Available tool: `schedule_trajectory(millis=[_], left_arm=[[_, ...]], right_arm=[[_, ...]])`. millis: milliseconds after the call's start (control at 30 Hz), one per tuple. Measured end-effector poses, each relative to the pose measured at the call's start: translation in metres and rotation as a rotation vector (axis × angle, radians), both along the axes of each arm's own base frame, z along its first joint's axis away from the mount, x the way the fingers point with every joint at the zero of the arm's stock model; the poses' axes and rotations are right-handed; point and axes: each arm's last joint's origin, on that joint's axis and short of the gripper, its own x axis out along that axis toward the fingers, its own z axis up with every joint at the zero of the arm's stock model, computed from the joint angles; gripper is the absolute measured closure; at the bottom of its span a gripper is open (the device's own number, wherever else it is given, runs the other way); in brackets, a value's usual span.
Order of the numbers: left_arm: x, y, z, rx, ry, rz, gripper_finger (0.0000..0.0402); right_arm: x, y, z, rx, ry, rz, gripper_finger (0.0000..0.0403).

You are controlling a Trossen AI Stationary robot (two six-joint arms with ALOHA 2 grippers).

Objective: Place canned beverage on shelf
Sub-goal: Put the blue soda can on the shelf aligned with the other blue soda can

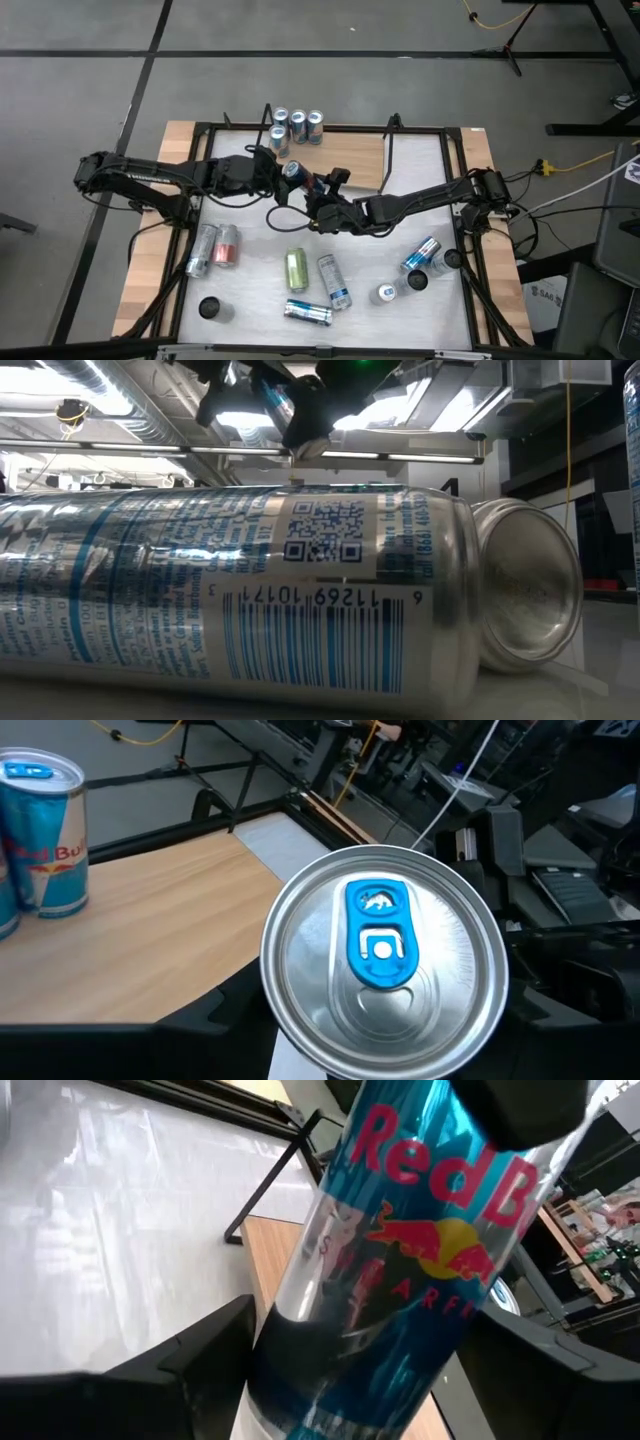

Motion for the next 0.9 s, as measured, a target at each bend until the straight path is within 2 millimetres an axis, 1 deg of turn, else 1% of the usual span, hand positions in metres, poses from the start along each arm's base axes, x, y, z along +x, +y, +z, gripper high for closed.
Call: schedule_trajectory(millis=[233,667,767,900], left_arm=[[-0.0008,-0.0002,0.0014,-0.002,-0.003,-0.005,0.0188],[-0.001,-0.0008,0.0004,-0.005,0.008,-0.017,0.0187],[-0.0006,-0.001,0.0,-0.007,0.009,-0.022,0.0187],[-0.0005,-0.0013,-0.0001,-0.004,0.011,-0.028,0.0187]], right_arm=[[0.0009,0.0002,0.0053,0.009,-0.046,0.005,0.009],[0.0028,0.0009,0.0074,0.053,-0.074,0.05,0.009],[0.0031,0.0009,0.0081,0.08,-0.099,0.042,0.0077],[0.0033,0.0011,0.0085,0.094,-0.114,0.037,0.0036]])
